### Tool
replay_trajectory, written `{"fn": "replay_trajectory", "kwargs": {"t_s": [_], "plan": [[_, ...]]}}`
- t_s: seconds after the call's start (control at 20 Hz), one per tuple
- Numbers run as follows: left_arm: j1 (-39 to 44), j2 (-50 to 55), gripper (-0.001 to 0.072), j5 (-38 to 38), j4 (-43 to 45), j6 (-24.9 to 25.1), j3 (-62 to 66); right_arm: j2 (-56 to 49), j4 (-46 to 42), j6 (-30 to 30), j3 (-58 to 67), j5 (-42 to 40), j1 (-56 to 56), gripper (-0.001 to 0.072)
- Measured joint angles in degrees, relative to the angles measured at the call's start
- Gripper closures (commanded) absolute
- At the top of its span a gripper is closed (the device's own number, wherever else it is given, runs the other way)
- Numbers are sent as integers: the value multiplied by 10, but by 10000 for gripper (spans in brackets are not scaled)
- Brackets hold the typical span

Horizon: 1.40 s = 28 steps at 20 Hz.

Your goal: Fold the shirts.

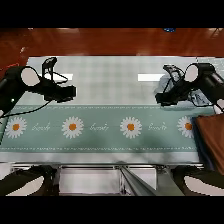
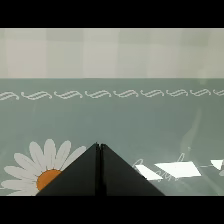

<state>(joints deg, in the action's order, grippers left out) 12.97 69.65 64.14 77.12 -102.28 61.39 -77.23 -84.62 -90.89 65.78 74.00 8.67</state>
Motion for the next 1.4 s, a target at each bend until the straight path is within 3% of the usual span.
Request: {"fn": "replay_trajectory", "kwargs": {"t_s": [0.8, 0.85, 0.9, 0.95, 1.15, 1.4], "plan": [[0, 2, 687, -24, 0, 1, 0, 0, 0, 0, 0, -30, 0, 671], [0, 5, 637, -34, 0, 7, 0, 0, 0, 0, 0, -50, 0, 514], [0, 9, 398, -46, 0, 15, 0, 0, 0, 0, 0, -74, 0, 290], [-1, 12, 204, -63, 0, 24, 0, 0, -1, 0, 2, -99, -1, 293], [-23, 21, 197, -101, 28, 45, 24, 0, -66, -20, 54, -193, -20, 295], [-87, 17, 197, -59, 50, 50, 59, -24, -176, -72, 145, -244, -134, 296]]}}
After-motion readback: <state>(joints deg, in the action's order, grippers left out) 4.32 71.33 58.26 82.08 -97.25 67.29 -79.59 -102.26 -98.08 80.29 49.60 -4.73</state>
